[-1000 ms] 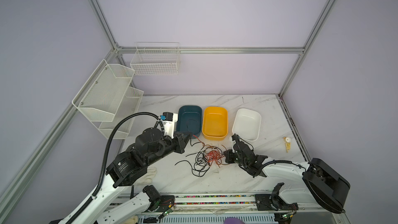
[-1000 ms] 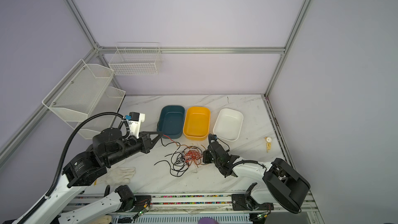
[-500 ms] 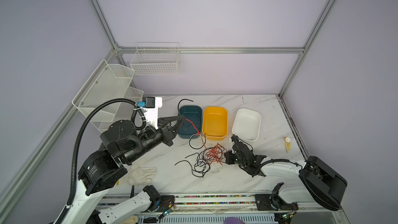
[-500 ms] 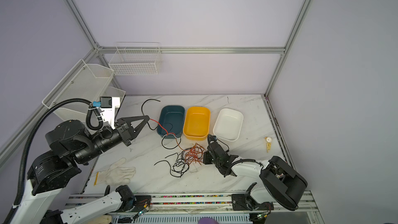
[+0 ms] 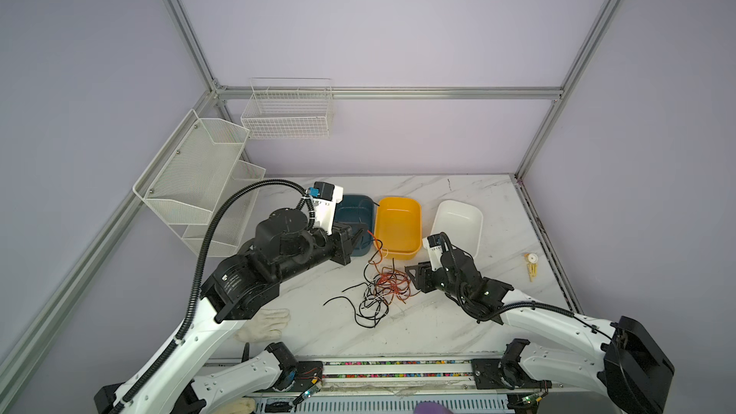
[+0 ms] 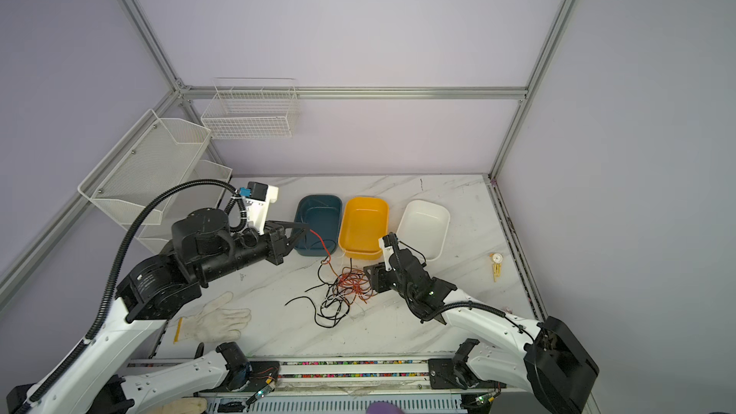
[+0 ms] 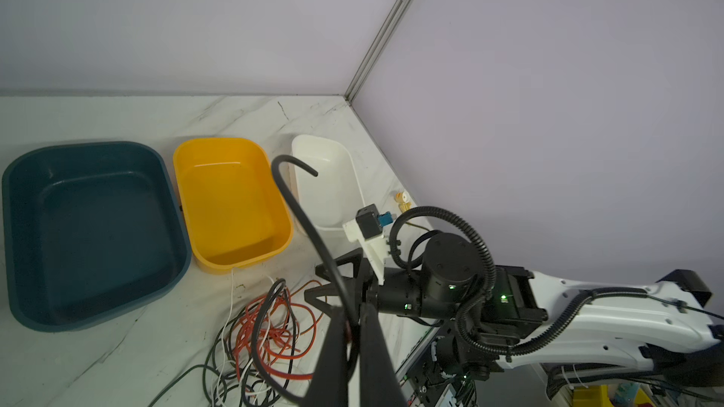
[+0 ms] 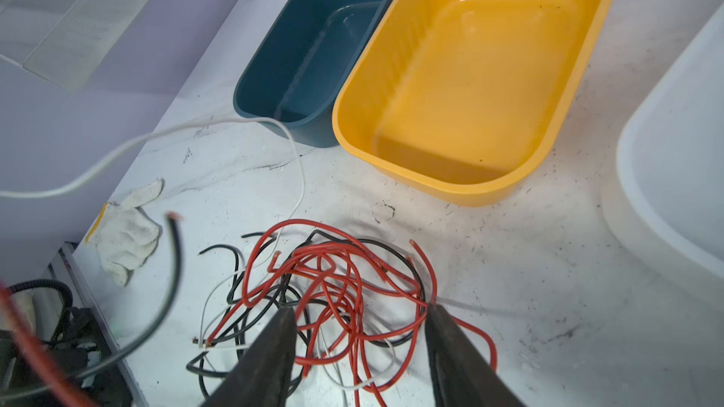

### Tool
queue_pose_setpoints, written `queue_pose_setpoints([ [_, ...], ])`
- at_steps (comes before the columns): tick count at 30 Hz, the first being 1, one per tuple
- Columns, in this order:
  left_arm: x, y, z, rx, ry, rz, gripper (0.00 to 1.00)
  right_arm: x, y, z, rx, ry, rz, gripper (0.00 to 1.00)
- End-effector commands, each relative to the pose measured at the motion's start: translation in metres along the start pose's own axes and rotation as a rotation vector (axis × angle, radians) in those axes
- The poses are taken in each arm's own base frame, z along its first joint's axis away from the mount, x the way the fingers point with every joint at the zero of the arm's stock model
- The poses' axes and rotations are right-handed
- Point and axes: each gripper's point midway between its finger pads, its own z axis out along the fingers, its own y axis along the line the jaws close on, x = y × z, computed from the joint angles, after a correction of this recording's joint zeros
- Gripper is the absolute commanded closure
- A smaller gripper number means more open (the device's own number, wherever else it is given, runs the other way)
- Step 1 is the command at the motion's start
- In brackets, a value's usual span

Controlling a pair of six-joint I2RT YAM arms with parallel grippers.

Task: Untangle the cables
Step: 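Draw the black wire toward the teal tub with the left gripper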

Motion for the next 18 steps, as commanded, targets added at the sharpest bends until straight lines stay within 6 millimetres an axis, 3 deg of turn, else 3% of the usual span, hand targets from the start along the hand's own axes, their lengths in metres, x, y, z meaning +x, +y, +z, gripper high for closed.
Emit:
queue_pose_setpoints([
  [1,0.017,0.004,0.017,0.021,0.03,-0.017,0.99,-0.016,0.013,-0.018,-0.043,-0.035,-0.07,0.38],
  [4,0.03,0.012,0.031,0.008,0.065,-0.046,0.99,-0.032,0.024,-0.033,-0.086,-0.095,-0.091,0.18],
  [14,0.064,0.027,0.065,-0.004,0.15,-0.121,0.99,-0.056,0.087,-0.059,-0.376,-0.184,-0.155,0.22],
  [18,0.07,0.029,0.072,0.0,0.164,-0.137,0.98,-0.053,0.113,-0.064,-0.466,-0.19,-0.191,0.24],
])
